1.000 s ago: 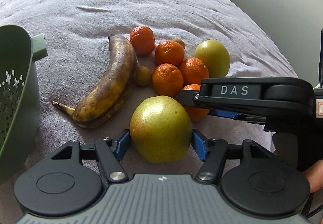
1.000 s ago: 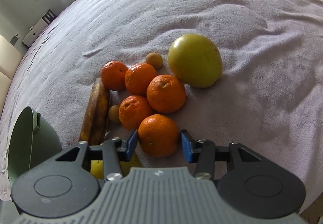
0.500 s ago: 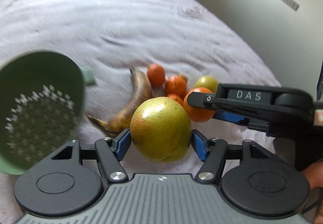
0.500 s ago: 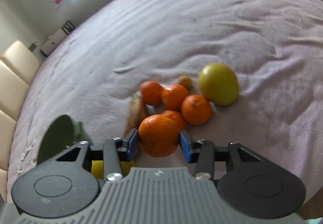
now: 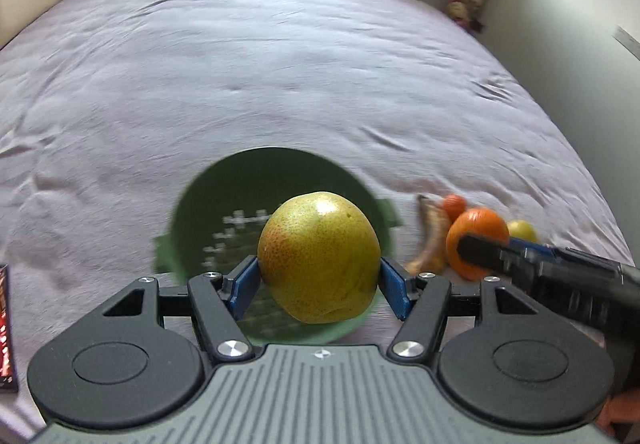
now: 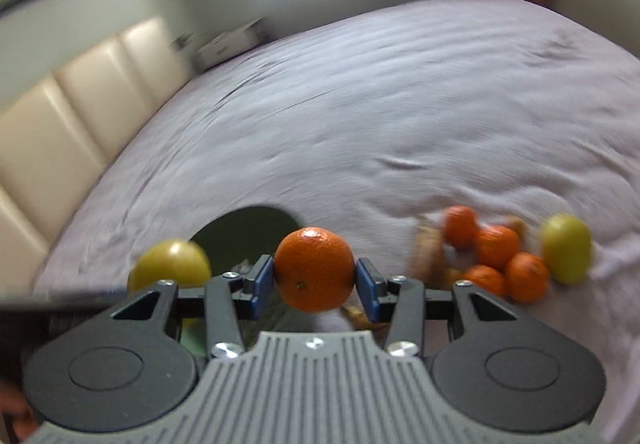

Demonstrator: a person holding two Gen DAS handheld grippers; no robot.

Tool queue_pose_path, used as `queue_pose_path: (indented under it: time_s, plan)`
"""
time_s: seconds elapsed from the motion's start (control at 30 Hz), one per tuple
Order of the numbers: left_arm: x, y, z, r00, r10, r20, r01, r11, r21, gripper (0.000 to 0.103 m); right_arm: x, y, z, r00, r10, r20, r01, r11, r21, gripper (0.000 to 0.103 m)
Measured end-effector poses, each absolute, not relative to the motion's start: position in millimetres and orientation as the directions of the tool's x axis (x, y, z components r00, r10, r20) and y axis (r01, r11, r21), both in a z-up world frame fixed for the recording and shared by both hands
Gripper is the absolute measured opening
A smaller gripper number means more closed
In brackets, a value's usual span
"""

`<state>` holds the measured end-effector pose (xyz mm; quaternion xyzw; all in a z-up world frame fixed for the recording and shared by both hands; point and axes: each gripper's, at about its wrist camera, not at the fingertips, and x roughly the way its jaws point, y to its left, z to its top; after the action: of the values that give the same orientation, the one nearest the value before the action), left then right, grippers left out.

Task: Organize fruits
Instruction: 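Carry both fruits into the green colander and open both tools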

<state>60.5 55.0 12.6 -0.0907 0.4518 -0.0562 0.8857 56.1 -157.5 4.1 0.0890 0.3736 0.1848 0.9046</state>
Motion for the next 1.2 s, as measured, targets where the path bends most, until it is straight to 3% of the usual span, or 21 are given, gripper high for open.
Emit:
queue_pose_path:
  time_s: [0.27, 0.53, 0.63, 1.2]
  plan:
    - [80.3, 86.3, -9.4, 0.519, -0.137, -0.844, -0.052, 0.980, -0.190, 0.074, 70.5, -63.8, -5.4, 0.489, 0.418, -0.765, -0.605, 0.795, 0.047, 0.042]
    - [97.4, 89.7, -33.2, 0.464, -0.139, -0.875, -0.038, 0.984, -0.177, 0.074, 113.0, -43.7, -44.1, 0.334, 0.361, -0.871, -0.679, 0.733, 0.043, 0.042]
    - [102.7, 82.8, -40.5, 0.452, -0.094, -0.887, -0.018, 0.993, -0.114, 0.074, 124.1, -38.8, -57.1, 0.297, 0.337, -0.893, -0.716, 0.698, 0.025, 0.042]
    - [120.6, 74.3, -68.2, 0.377, -0.031, -0.926, 0.032, 0.999, -0.021, 0.074, 140.4, -24.6, -88.3, 0.223, 0.308, -0.925, -0.762, 0.647, 0.031, 0.043]
